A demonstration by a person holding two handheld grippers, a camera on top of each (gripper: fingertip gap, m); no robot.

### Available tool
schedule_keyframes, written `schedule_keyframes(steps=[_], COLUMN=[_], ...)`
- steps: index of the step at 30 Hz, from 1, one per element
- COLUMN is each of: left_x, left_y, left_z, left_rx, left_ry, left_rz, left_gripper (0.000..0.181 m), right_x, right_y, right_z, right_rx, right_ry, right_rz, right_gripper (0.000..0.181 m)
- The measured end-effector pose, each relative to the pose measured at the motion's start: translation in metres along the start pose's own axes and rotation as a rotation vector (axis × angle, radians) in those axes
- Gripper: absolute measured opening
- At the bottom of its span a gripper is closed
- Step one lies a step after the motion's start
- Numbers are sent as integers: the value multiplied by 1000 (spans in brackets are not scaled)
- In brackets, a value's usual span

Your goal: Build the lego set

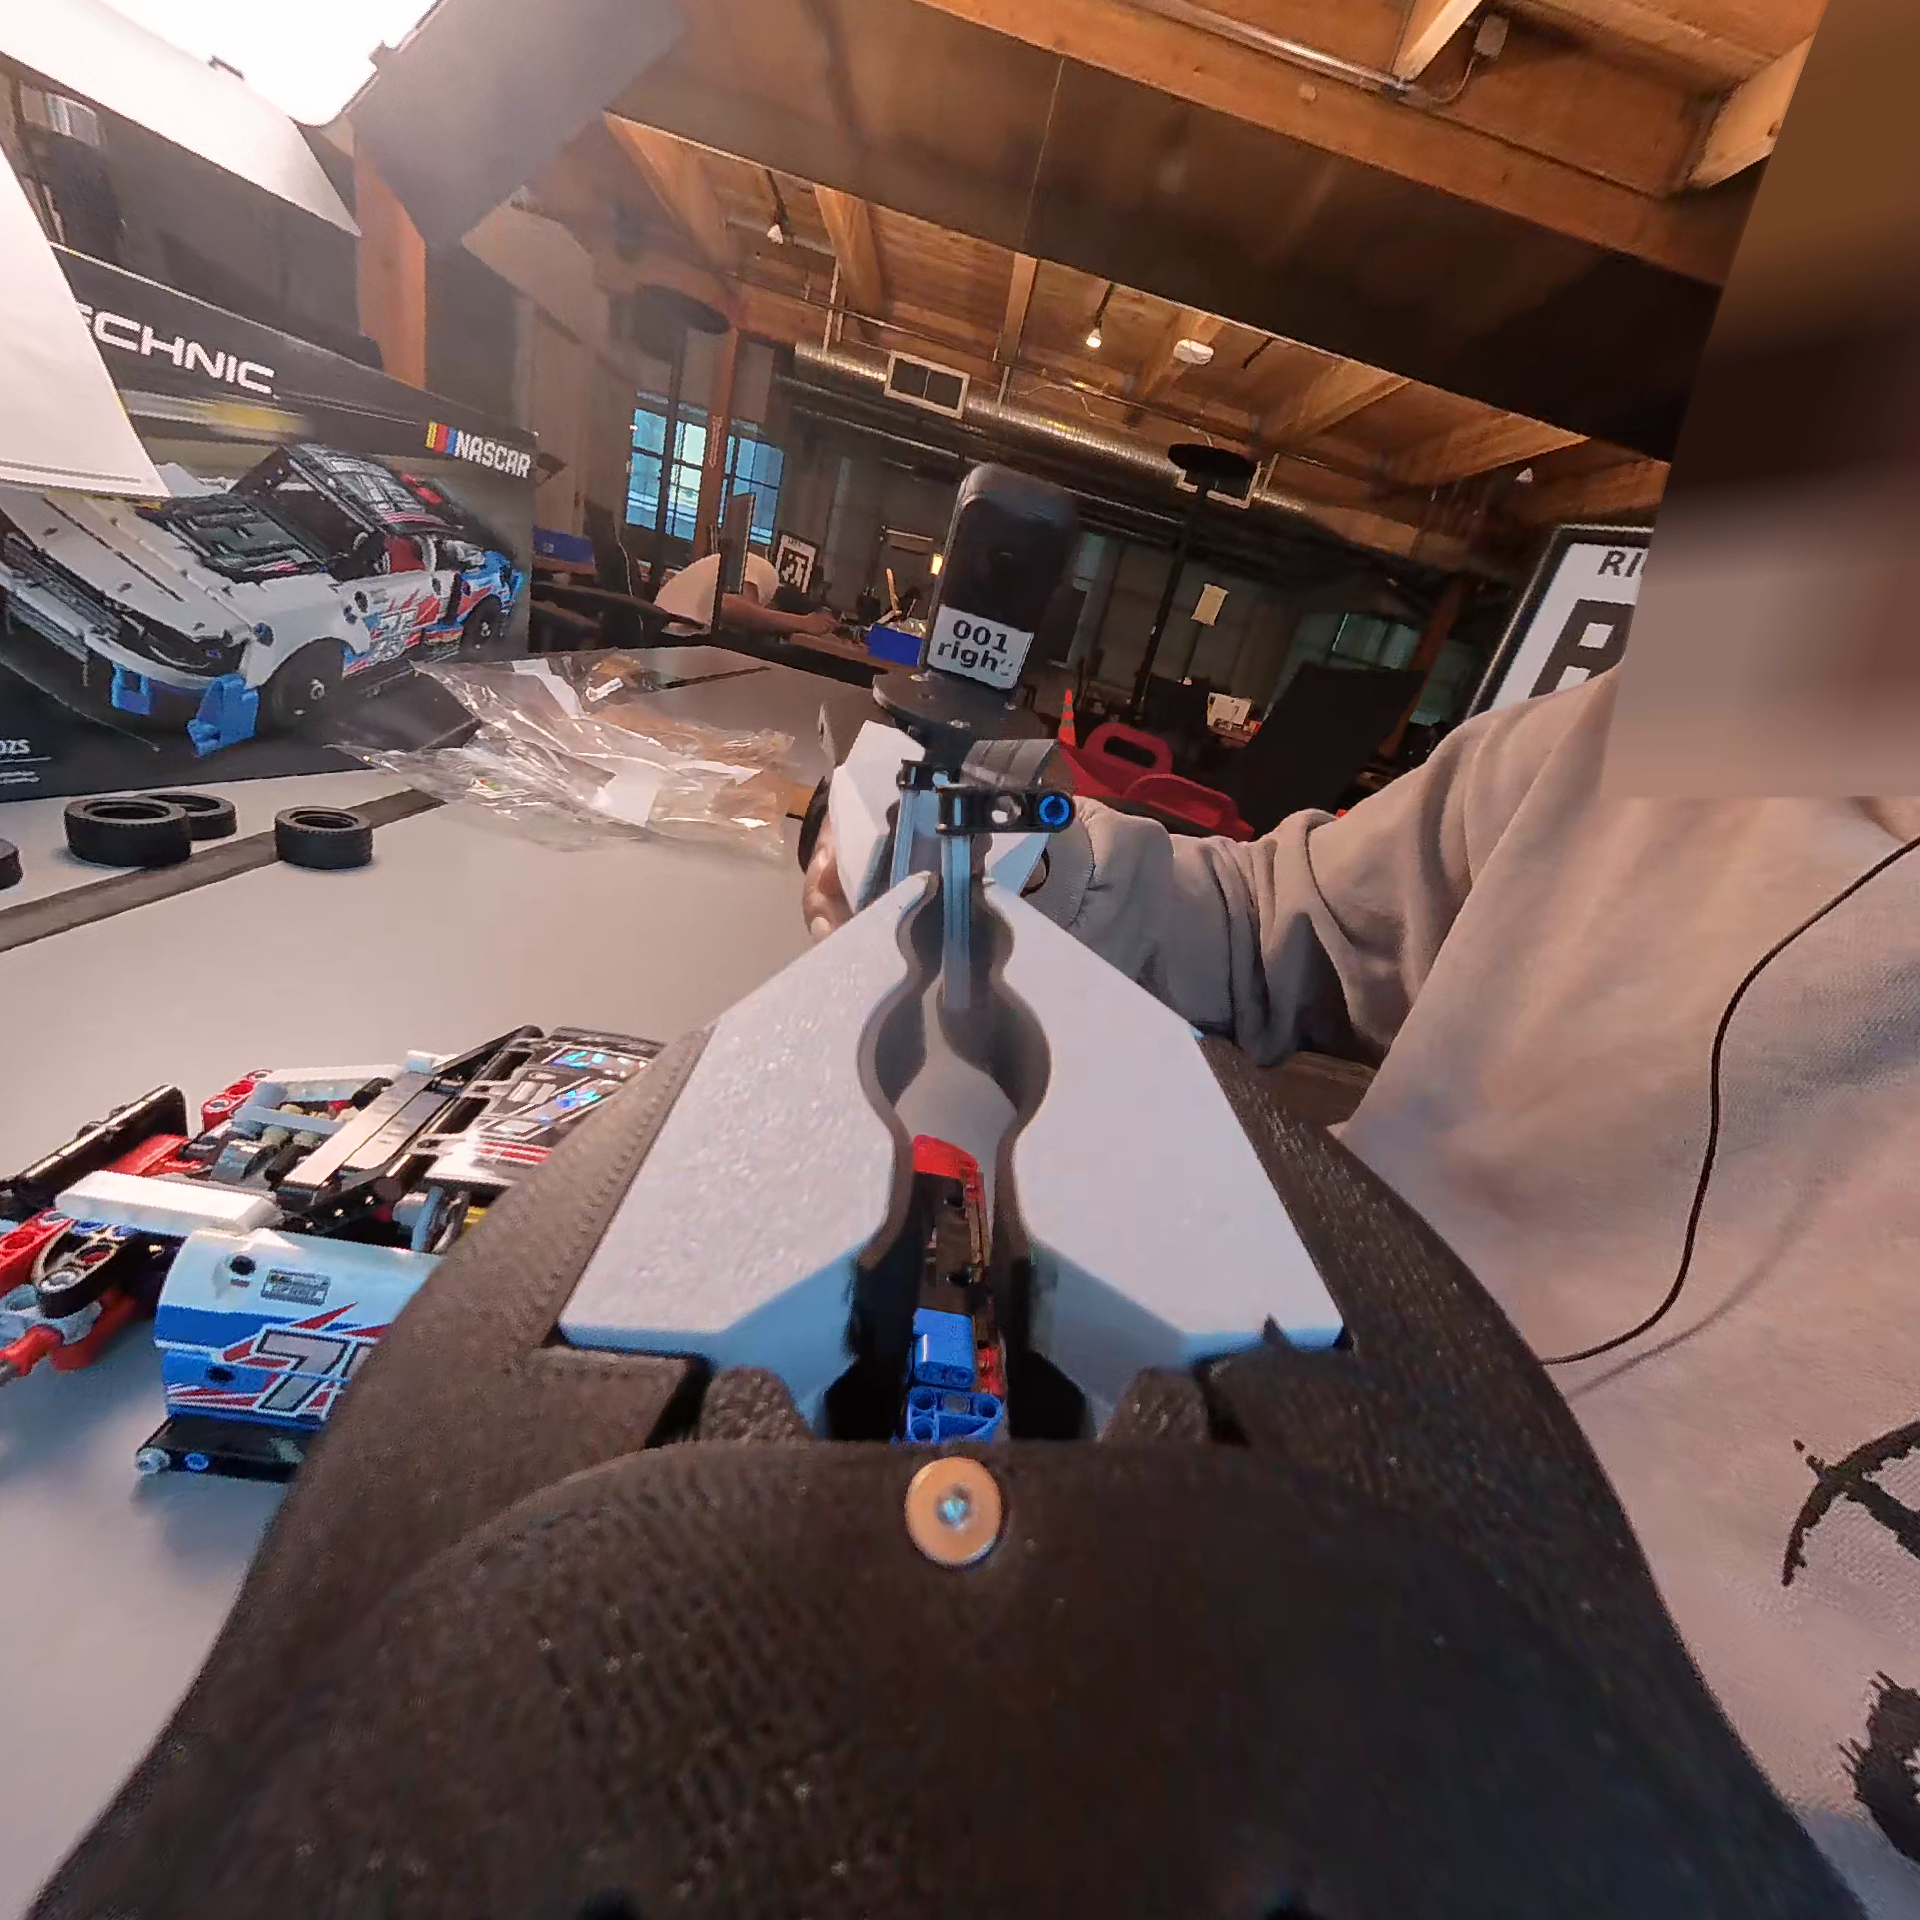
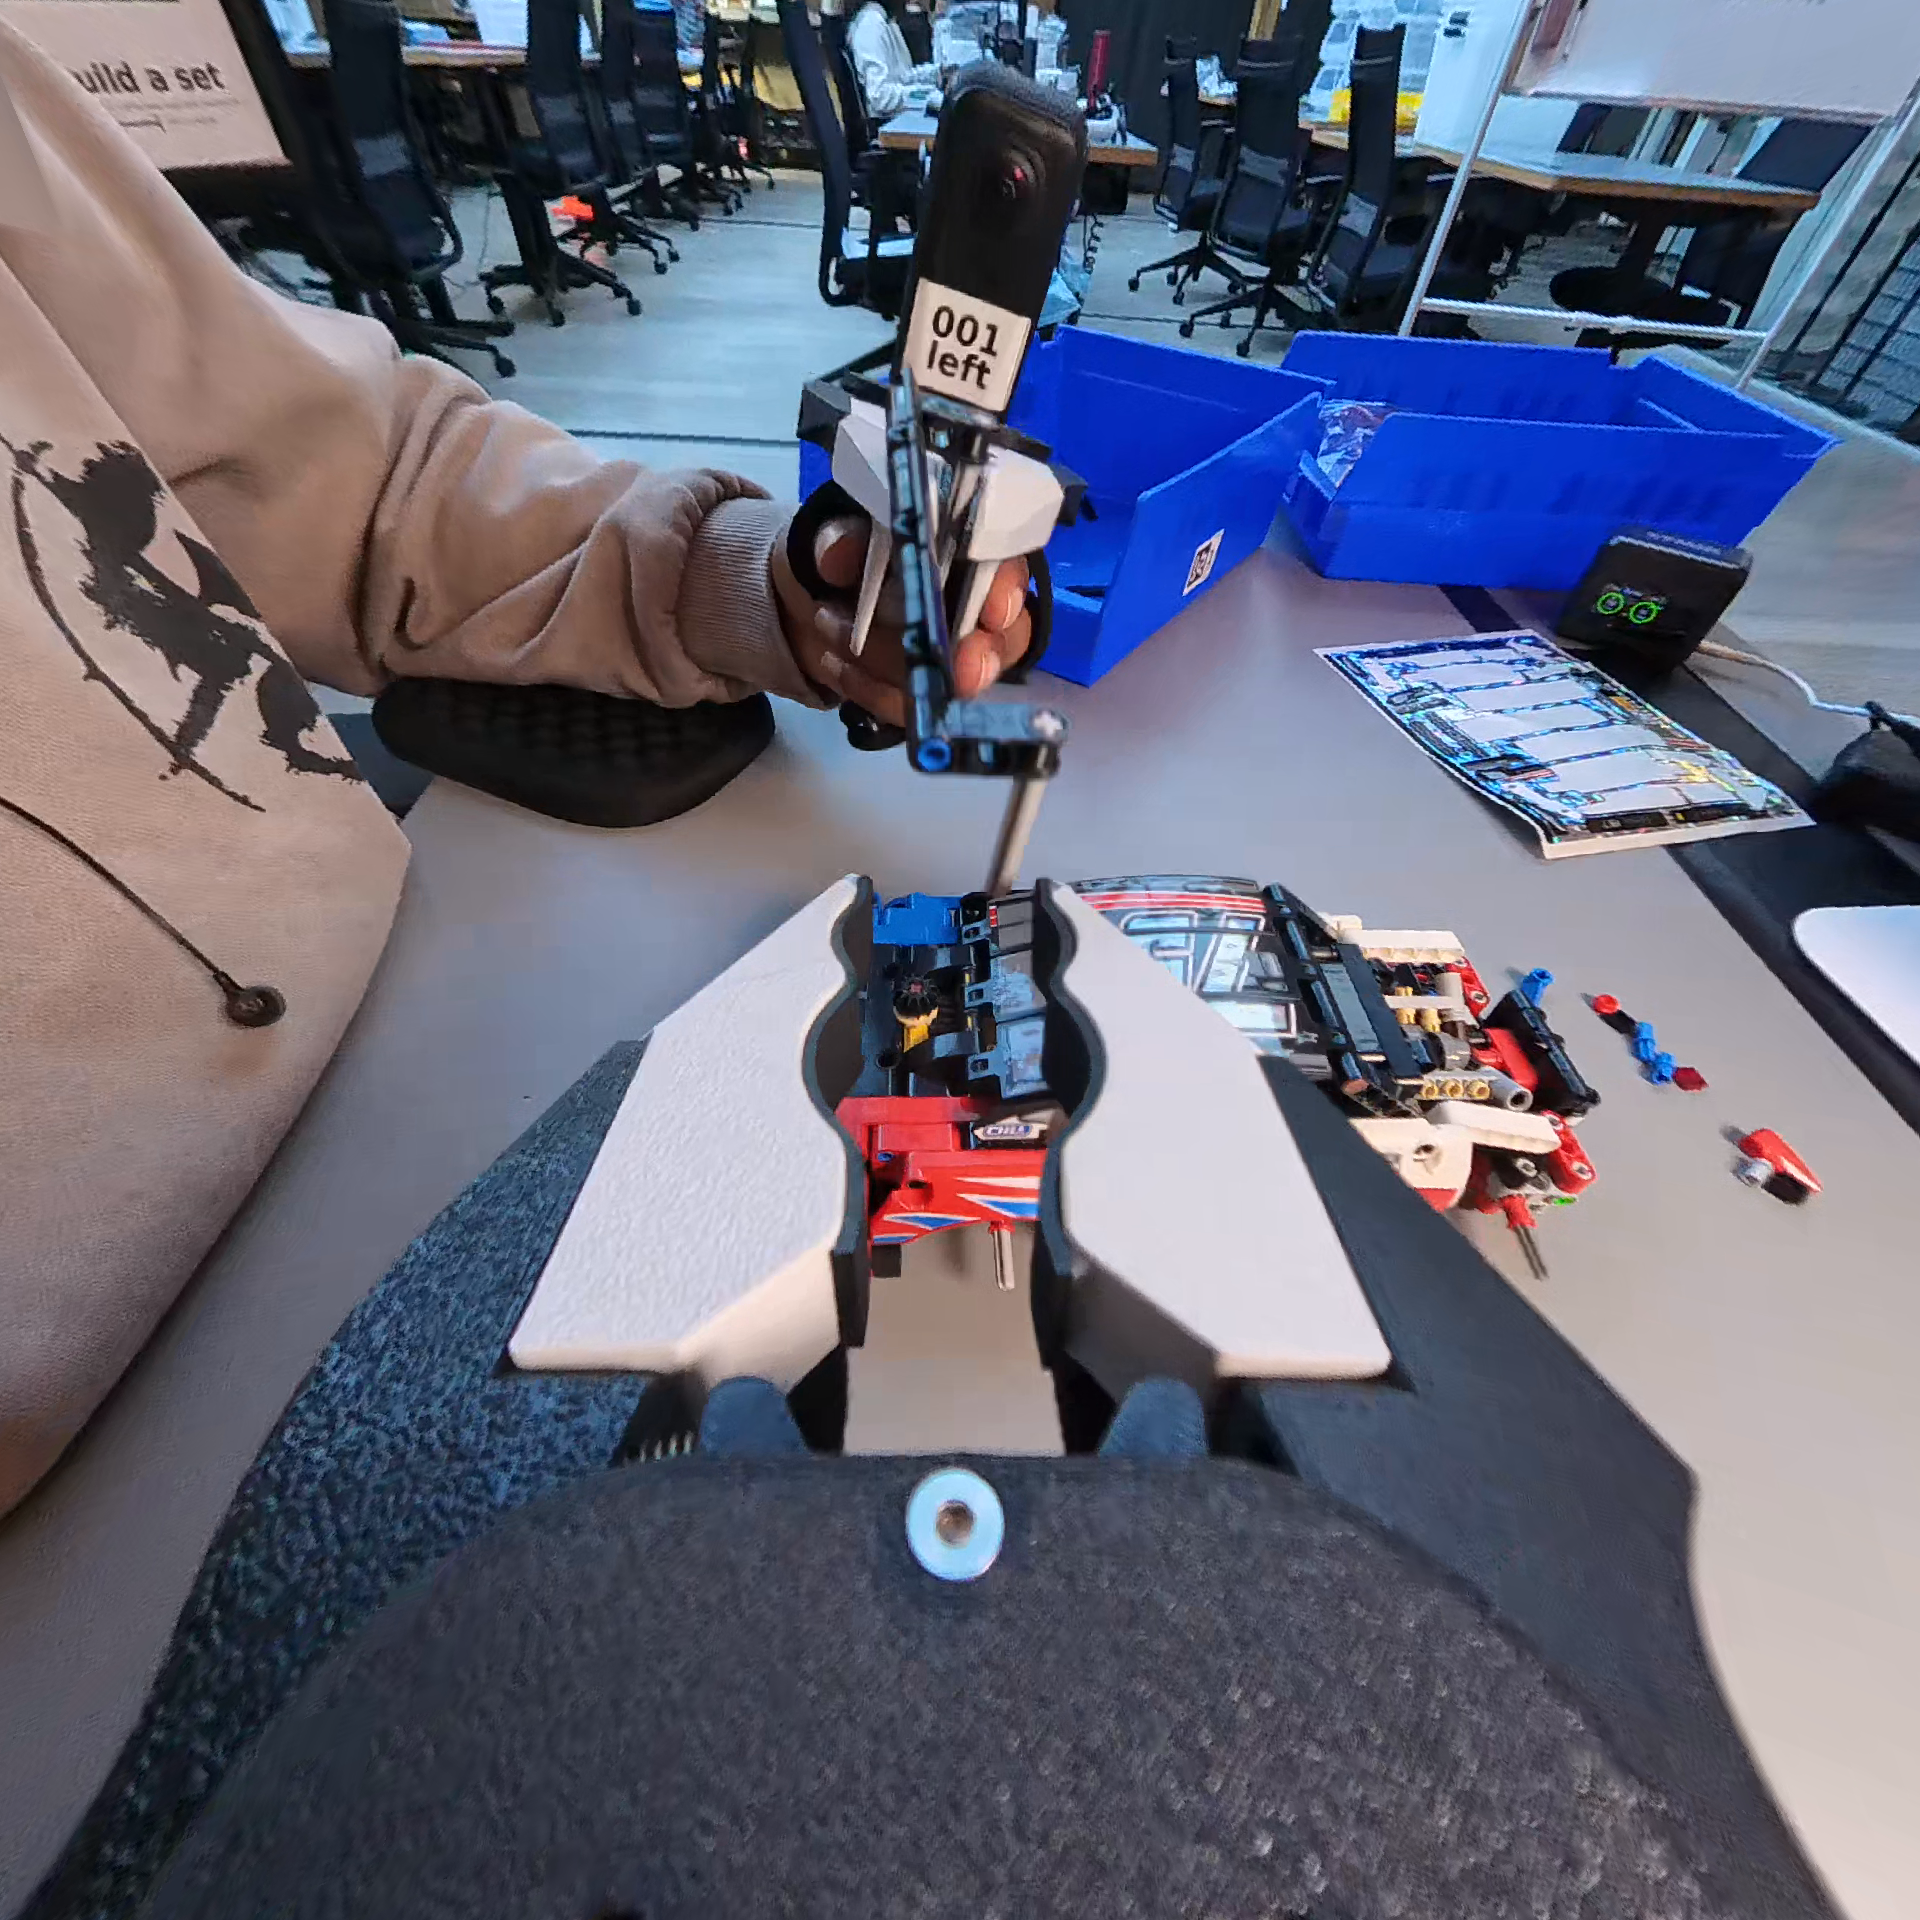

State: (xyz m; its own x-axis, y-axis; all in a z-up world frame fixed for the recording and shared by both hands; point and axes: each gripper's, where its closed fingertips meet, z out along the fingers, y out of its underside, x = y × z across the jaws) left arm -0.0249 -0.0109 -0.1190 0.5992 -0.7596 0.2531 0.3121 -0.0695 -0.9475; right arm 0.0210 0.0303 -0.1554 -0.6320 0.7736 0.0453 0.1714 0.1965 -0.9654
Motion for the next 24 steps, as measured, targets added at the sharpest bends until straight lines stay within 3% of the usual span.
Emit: schedule_keyframes(steps=[3, 15, 24], left_x=[-5, -28, -20], left_y=[9, 44, 61], left_z=[0, -14, -22], left_rx=[-28, -269, -377], left_ry=[-22, -207, -184], left_rz=[-6, 76, -40], left_gripper=[2, 5, 2], right_x=[4, 16, 0], right_y=[0, 21, 43], right_z=[4, 6, 13], right_rx=[8, -26, -117], right_ry=[1, 19, -52], right_rz=[-8, 101, 177], right_gripper=[3, 1, 1])
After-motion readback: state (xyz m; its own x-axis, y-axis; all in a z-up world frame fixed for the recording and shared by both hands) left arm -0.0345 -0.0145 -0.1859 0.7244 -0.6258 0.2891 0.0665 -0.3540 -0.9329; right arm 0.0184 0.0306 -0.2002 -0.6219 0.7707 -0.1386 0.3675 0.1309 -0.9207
